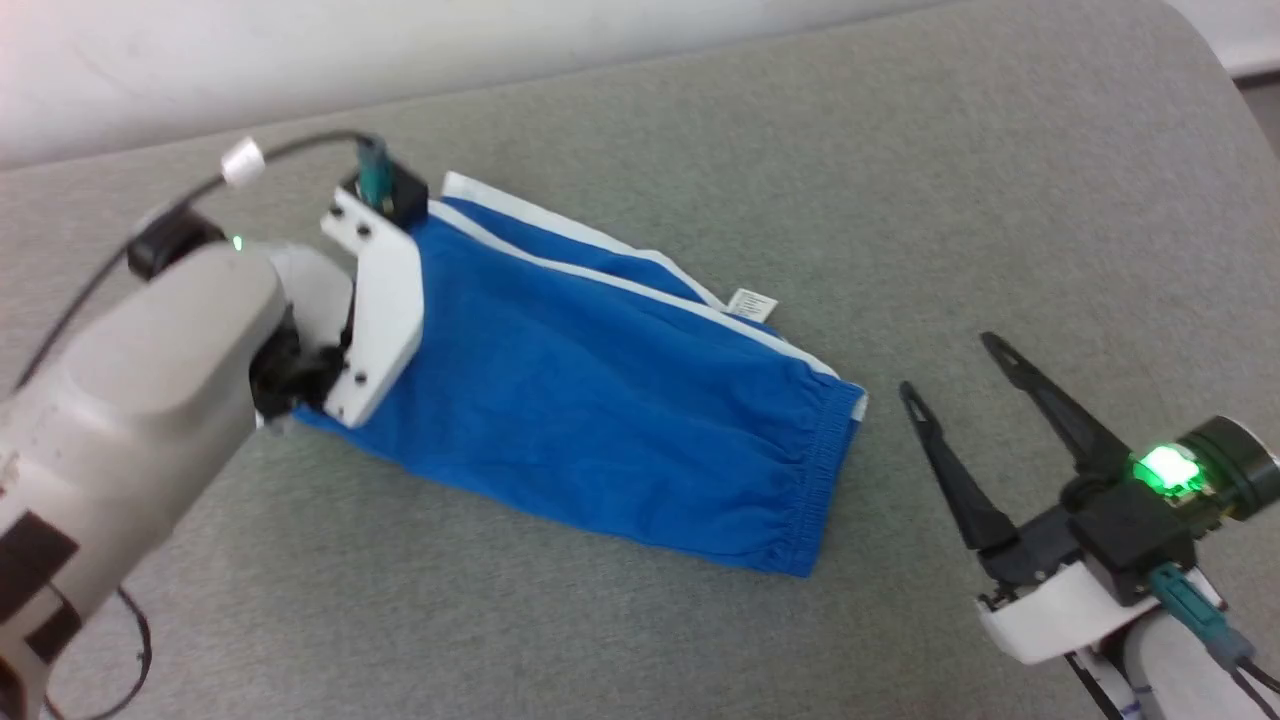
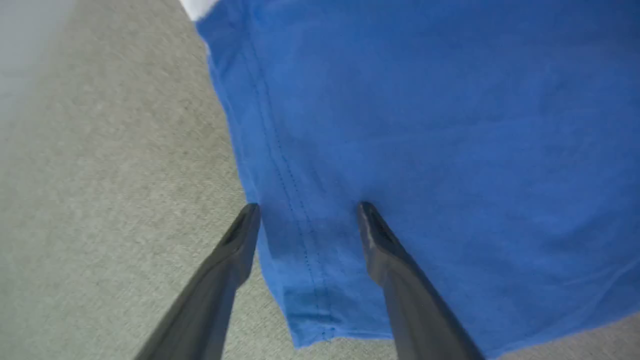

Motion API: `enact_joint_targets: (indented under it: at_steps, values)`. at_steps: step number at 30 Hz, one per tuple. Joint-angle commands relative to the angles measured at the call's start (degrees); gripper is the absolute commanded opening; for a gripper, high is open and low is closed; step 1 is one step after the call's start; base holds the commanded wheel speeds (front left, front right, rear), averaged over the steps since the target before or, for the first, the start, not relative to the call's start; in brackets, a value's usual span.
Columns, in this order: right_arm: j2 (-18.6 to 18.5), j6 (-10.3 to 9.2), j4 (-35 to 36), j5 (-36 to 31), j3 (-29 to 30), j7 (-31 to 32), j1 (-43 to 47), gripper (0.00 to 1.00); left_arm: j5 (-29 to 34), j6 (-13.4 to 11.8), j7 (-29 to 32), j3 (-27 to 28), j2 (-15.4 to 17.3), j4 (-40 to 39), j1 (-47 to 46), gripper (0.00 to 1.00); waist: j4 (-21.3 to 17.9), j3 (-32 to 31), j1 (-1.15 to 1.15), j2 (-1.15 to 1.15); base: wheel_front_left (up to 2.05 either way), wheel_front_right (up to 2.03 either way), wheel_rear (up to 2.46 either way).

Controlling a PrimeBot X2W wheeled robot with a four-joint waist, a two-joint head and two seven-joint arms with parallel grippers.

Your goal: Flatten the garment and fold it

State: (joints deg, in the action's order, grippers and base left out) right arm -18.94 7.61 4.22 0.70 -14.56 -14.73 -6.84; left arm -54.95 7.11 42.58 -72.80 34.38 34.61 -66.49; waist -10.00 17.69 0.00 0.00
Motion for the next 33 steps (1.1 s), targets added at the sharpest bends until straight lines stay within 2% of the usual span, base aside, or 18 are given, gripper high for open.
enact_joint_targets:
  at_steps: [1, 4, 5, 6, 8, 11, 15, 18, 22, 25, 28, 33]
  values:
    - [0.20, -0.12, -0.40, 0.38, -0.34, -0.27, -0.92, 1.00, -0.06, 0.37, 0.55, -0.36, 0.25, -0.17, 1.44, 1.00, -1.77, 1.71, 0.00, 0.00, 0.00, 0.00, 0.00]
    - [-0.23, -0.12, -1.69, 1.09, -1.71, -0.27, -2.91, 1.00, 0.95, 0.37, 2.65, -0.48, 0.70, -0.76, 3.40, 1.00, -2.65, 2.08, 0.00, 0.00, 0.00, 0.00, 0.00]
    - [-0.64, -0.12, -2.01, 1.47, -2.05, -0.27, -3.59, 1.00, 1.01, 0.37, 2.92, -0.50, 0.89, -1.09, 3.92, 0.68, -2.80, 2.01, 0.00, 0.00, 0.00, 0.00, 0.00]
    - [-1.00, -0.12, -2.44, 2.30, -2.30, -0.27, -4.10, 1.00, 1.02, 0.37, 2.72, -0.51, 1.02, -1.42, 4.24, 0.00, -2.86, 1.86, 0.00, 0.00, 0.00, 0.00, 0.00]
    - [-2.24, -0.12, -3.29, 4.84, -2.99, 0.57, -5.13, 1.00, 0.79, 0.37, 2.38, -0.52, 1.25, -2.21, 4.66, 0.00, -2.71, 1.21, 0.00, 0.00, 0.00, 0.00, 0.00]
    - [-5.64, -0.12, -2.43, 11.06, -6.03, 6.24, -7.09, 1.00, 0.55, 0.37, 0.37, -0.53, 1.69, -3.10, 4.56, 0.00, -2.15, -0.13, 0.00, 0.00, 0.00, 0.00, 0.00]
    - [-10.73, -0.12, 1.10, 22.13, -10.23, 19.98, -9.87, 1.00, -0.27, 0.37, -2.25, -0.54, 1.83, -3.49, 4.44, 0.00, -1.43, -1.74, 0.00, 0.00, 0.00, 0.00, 0.00]
    - [-12.60, -0.12, 4.13, 29.34, -12.05, 29.63, -12.39, 1.00, -0.59, 0.37, -3.45, -0.54, 1.68, -3.68, 4.71, 0.00, -1.13, -2.37, 0.00, 0.00, 0.00, 0.00, 0.00]
    - [-11.80, -0.12, 4.17, 36.14, -13.04, 42.41, -14.55, 1.00, -0.66, 0.37, -4.82, -0.54, 1.34, -3.66, 4.69, 0.00, -0.58, -2.38, 0.00, 0.00, 0.00, 0.00, 0.00]
    - [-9.94, -0.12, 1.76, 37.92, -13.35, 48.30, -16.28, 1.00, -0.55, 0.37, -5.48, -0.55, 0.72, -3.58, 4.15, 0.00, 0.12, -1.64, 0.00, 0.00, 0.00, 0.00, 0.00]
    - [-6.72, -0.12, -3.67, 38.78, -13.27, 50.35, -17.44, 1.00, -0.50, 0.37, -6.27, -0.55, 0.19, -3.37, 3.43, 0.00, 0.87, -0.57, 0.00, 0.00, 0.00, 0.00, 0.00]
    - [-1.91, -0.12, -15.15, 38.00, -14.57, 49.00, -18.44, 1.00, -0.33, 0.37, -7.56, -0.55, -0.56, -3.06, 2.38, 0.00, 2.35, 1.24, 0.00, 0.00, 0.00, 0.00, 0.00]
